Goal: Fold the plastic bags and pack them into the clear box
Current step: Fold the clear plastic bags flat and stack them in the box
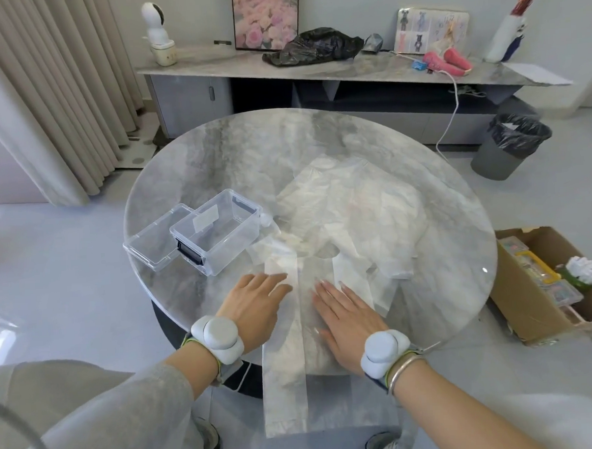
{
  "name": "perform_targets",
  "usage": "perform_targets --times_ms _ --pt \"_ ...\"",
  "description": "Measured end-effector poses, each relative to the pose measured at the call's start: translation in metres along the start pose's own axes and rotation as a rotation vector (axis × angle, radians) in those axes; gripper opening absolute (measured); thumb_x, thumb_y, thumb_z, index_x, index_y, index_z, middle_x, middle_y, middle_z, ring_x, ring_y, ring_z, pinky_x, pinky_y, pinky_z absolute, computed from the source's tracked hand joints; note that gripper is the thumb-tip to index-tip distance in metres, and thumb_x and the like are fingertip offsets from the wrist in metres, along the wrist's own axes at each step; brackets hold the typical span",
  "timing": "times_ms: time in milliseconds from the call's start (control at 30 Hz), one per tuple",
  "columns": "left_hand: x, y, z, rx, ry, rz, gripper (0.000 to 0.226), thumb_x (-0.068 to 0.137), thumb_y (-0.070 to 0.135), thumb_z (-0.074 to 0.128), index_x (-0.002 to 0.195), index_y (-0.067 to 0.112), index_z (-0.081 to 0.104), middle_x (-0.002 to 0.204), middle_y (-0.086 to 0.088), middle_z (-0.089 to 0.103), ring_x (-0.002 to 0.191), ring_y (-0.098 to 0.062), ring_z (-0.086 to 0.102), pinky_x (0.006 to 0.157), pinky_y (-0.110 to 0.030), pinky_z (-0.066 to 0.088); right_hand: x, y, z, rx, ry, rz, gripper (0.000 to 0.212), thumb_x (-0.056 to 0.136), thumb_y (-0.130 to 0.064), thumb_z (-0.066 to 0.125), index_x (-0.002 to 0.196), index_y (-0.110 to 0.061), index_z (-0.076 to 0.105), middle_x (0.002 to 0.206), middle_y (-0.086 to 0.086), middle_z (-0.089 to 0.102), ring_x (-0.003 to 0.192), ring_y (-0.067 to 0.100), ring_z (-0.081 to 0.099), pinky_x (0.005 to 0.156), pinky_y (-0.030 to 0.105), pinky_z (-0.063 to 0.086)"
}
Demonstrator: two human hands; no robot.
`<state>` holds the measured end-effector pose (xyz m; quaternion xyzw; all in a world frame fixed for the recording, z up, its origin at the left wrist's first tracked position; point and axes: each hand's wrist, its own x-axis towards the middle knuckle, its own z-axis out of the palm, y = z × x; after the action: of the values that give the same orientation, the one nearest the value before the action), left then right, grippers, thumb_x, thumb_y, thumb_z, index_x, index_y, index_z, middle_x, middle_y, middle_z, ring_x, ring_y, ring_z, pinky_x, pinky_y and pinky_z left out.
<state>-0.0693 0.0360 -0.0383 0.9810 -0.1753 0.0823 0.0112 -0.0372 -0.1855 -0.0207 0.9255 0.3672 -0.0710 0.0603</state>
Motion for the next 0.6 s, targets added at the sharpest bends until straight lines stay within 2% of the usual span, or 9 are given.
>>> perform_targets --times_ms 67,133,267,333,400,433,500,567,600 --pt "-0.012 -0.001 0.007 -0.002 -0.026 0.005 0.044 0.067 0.020 0.077 0.110 0.023 0.067 0.124 0.001 0.064 0.100 -0.020 0.065 0.087 -0.033 0.051 0.003 0.001 0.009 0.003 -0.121 0.018 0.062 0.084 -0.043 0.032 0.124 -0.009 0.065 0.133 0.006 0.059 0.124 0.019 0.055 0.106 0.036 0.037" --pt "-0.017 -0.002 0.009 0.012 -0.030 -0.013 0.045 0.065 0.021 0.078 0.109 0.022 0.066 0.125 0.001 0.063 0.103 -0.019 0.063 0.092 -0.032 0.046 0.003 -0.002 0.016 0.028 -0.162 0.067 0.063 0.083 -0.047 0.032 0.120 -0.011 0.067 0.130 0.004 0.061 0.119 0.017 0.059 0.096 0.034 0.051" --pt "-0.014 0.000 0.003 -0.010 0.020 -0.039 0.046 0.068 0.023 0.077 0.111 0.019 0.062 0.127 -0.004 0.060 0.107 -0.024 0.062 0.094 -0.036 0.050 -0.001 -0.018 0.018 0.067 -0.097 0.243 0.063 0.084 -0.045 0.032 0.122 -0.007 0.065 0.128 0.010 0.061 0.114 0.026 0.062 0.089 0.041 0.053" --pt "-0.013 0.004 0.001 -0.037 0.031 -0.040 0.045 0.071 0.024 0.076 0.113 0.019 0.061 0.127 -0.004 0.060 0.108 -0.024 0.062 0.093 -0.035 0.051 0.000 -0.026 0.012 0.062 -0.115 0.419 0.064 0.097 -0.044 0.028 0.146 -0.002 0.033 0.152 0.016 0.033 0.136 0.035 0.037 0.107 0.044 0.038" --pt "-0.014 0.007 -0.001 -0.064 0.041 -0.034 0.043 0.073 0.024 0.074 0.114 0.019 0.061 0.127 -0.004 0.060 0.109 -0.024 0.061 0.094 -0.035 0.051 0.004 -0.030 0.008 0.029 -0.260 0.536 0.071 0.101 -0.047 0.025 0.151 0.000 0.005 0.159 0.018 0.008 0.143 0.041 0.016 0.111 0.045 0.029" --pt "-0.015 0.007 -0.002 -0.076 0.049 -0.024 0.042 0.075 0.024 0.073 0.114 0.019 0.061 0.127 -0.004 0.059 0.110 -0.024 0.061 0.094 -0.036 0.050 0.006 -0.031 0.005 0.010 -0.311 0.566 0.071 0.101 -0.047 0.025 0.150 0.001 0.007 0.158 0.020 0.009 0.143 0.041 0.016 0.109 0.046 0.031" --pt "-0.016 0.009 -0.003 -0.079 0.065 0.014 0.039 0.076 0.022 0.071 0.113 0.019 0.061 0.127 -0.003 0.059 0.109 -0.024 0.061 0.094 -0.036 0.050 0.012 -0.030 -0.002 -0.039 -0.308 0.546 0.063 0.101 -0.045 0.028 0.145 0.000 0.032 0.152 0.020 0.030 0.139 0.034 0.030 0.100 0.044 0.041" --pt "-0.017 0.010 -0.003 -0.055 0.082 0.077 0.032 0.076 0.014 0.061 0.108 0.018 0.062 0.123 -0.003 0.061 0.107 -0.025 0.060 0.096 -0.037 0.047 0.016 -0.023 -0.012 -0.059 -0.175 0.507 0.046 0.099 -0.041 0.034 0.123 -0.010 0.059 0.131 0.012 0.055 0.120 0.027 0.051 0.085 0.034 0.047" --pt "-0.017 0.011 -0.003 -0.042 0.083 0.106 0.032 0.075 0.011 0.052 0.104 0.018 0.062 0.120 -0.002 0.062 0.107 -0.025 0.060 0.098 -0.036 0.044 0.016 -0.018 -0.017 -0.036 -0.085 0.486 0.039 0.098 -0.039 0.036 0.116 -0.014 0.061 0.124 0.007 0.058 0.114 0.024 0.053 0.081 0.032 0.044"
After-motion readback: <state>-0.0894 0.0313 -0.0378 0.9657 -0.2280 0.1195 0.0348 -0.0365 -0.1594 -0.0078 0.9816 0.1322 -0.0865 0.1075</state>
